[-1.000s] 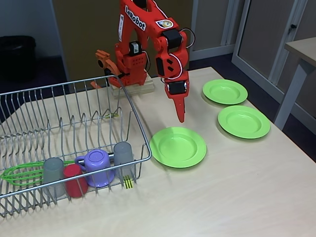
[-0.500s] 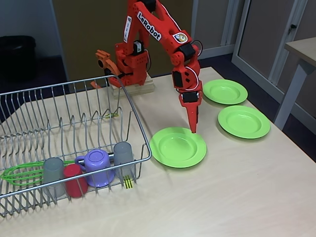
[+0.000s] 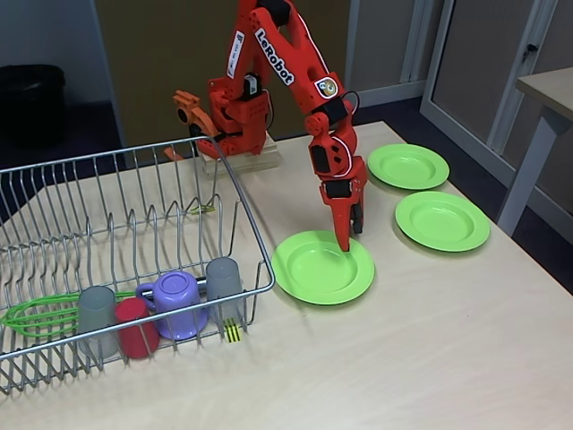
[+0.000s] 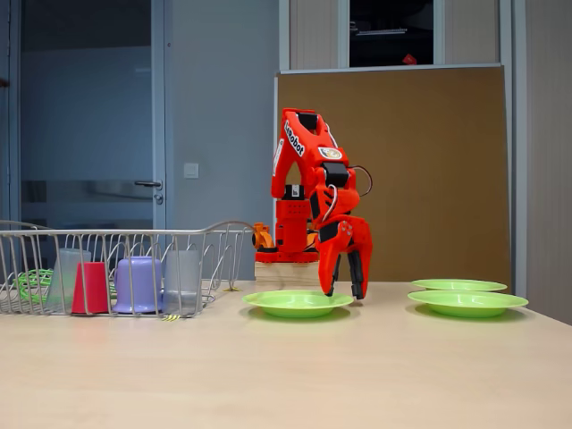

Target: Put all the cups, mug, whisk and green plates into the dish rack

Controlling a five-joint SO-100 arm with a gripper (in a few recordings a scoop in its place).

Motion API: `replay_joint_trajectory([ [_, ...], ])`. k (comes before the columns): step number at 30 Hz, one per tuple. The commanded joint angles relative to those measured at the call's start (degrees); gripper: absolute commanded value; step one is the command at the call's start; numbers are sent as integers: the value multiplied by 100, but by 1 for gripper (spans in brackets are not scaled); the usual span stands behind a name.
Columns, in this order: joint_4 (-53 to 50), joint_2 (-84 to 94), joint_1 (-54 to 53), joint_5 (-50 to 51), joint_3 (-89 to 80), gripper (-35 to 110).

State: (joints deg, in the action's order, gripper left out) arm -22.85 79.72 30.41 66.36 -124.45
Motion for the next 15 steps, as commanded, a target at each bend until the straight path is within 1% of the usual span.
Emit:
replay_joint_trajectory([
  [1, 114, 26, -62, 149, -141, 30],
  [15, 501, -255, -563, -149, -334, 27],
])
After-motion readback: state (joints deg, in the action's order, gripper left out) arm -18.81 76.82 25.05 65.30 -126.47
